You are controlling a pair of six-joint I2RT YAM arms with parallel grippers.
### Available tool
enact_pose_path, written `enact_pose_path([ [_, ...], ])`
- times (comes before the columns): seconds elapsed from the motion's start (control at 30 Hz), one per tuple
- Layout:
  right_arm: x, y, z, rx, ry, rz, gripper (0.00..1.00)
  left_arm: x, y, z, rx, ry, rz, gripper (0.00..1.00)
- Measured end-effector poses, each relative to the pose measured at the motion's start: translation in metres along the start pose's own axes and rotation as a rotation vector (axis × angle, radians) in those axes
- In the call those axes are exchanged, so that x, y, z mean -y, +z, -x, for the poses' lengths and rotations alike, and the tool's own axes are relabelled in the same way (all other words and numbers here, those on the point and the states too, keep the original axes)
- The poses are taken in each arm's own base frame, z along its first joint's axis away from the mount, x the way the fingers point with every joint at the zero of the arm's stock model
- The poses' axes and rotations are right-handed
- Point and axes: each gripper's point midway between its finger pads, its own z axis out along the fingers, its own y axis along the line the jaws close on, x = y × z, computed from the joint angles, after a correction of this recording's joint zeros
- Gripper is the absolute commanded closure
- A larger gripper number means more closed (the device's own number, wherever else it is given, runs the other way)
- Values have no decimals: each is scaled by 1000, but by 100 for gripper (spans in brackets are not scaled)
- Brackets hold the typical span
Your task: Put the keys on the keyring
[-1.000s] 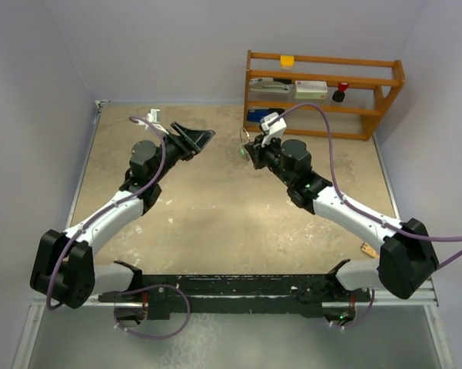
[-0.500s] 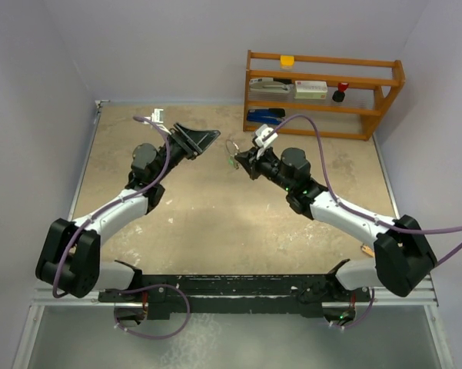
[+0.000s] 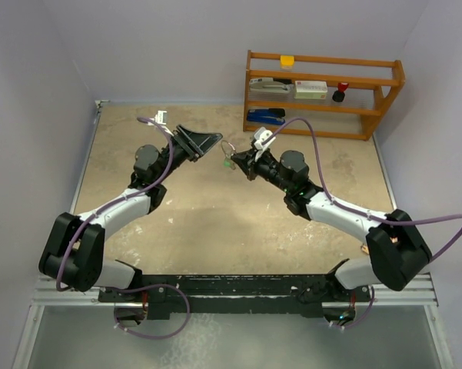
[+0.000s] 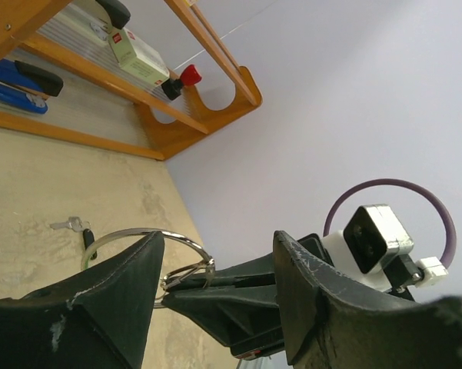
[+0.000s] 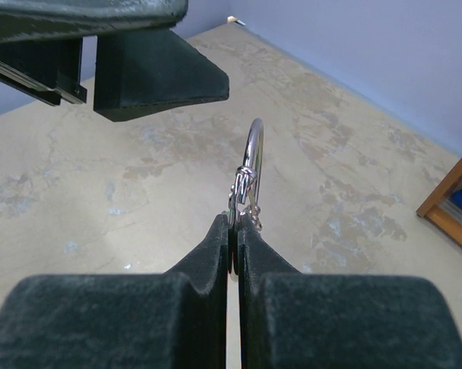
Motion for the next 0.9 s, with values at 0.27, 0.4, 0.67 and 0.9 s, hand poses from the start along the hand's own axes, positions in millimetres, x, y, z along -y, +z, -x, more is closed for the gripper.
enact_pose_path([
  [0.27,1,4,-9,-14,3,0,100,4,7,-17,-44,-15,-4,45],
  [0.4,2,6,-2,6,-3,-1,100,5,11,-33,-86,-27,3,45],
  [0.67,3,8,8,40,-11,-3,100,-7,15,-41,-101,-11,64,46],
  [0.9,2,9,13,61,-16,-1,100,-19,25,-38,-86,-18,110,48],
])
